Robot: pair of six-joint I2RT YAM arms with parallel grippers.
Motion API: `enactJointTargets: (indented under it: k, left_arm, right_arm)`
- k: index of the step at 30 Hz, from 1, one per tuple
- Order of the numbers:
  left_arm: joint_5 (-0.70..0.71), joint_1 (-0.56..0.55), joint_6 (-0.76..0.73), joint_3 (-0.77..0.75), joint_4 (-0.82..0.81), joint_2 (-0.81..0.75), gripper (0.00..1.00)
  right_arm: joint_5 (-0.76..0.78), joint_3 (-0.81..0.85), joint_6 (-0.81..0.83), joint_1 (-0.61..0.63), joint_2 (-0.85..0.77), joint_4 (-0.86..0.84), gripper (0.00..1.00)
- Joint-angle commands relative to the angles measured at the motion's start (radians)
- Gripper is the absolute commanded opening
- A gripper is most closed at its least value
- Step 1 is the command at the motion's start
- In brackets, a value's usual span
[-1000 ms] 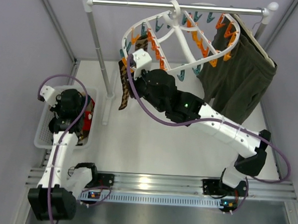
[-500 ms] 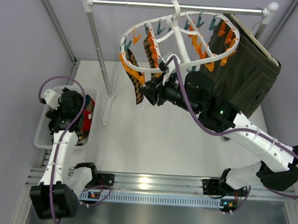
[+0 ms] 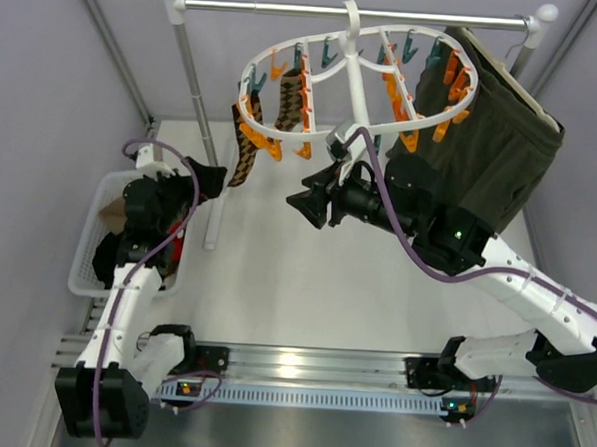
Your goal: Remove the socks clipped to the hanger
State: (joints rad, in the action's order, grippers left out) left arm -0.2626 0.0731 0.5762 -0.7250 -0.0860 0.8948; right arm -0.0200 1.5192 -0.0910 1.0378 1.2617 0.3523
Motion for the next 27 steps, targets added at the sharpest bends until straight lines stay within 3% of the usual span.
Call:
enactJointTargets:
  k: [1, 3, 4, 6, 12, 15, 19, 24, 27]
  left_arm:
    - [-0.064, -0.114, -0.108, 0.039, -0.245, 0.032, 0.98]
    - [0.017, -0.239, -0.220, 0.036, -0.268, 0.058, 0.98]
    - [0.124, -0.280, -0.251, 0.029, -0.268, 0.093, 0.98]
    - [0.166, -0.349, -0.294, 0.021, -0.299, 0.127, 0.98]
    - [0.287, -0.389, -0.349, 0.074, -0.526, 0.233, 0.98]
    - [0.281, -0.389, -0.390, 0.128, -0.714, 0.282, 0.98]
    - [0.227, -0.388, -0.440, 0.101, -0.827, 0.395, 0.98]
    - [0.239, -0.386, -0.466, 0.023, -0.870, 0.564, 0.98]
    - [0.253, -0.383, -0.470, -0.019, -0.905, 0.650, 0.98]
  right_arm:
    - [-0.035, -0.028, -0.010, -0.009, -0.077, -0.027, 0.48]
    - [-0.046, -0.056, -0.010, -0.009, -0.094, -0.035, 0.50]
    - [-0.050, -0.063, -0.012, -0.009, -0.102, -0.036, 0.51]
    - [-0.064, -0.086, -0.015, -0.009, -0.128, -0.042, 0.52]
    - [-0.086, -0.146, -0.019, -0.010, -0.191, -0.065, 0.56]
    - [-0.092, -0.163, -0.018, -0.009, -0.214, -0.069, 0.59]
    - [-0.095, -0.177, -0.016, -0.009, -0.234, -0.072, 0.62]
    - [-0.095, -0.192, -0.013, -0.009, -0.251, -0.073, 0.77]
    - [-0.095, -0.205, -0.006, -0.009, -0.266, -0.075, 0.95]
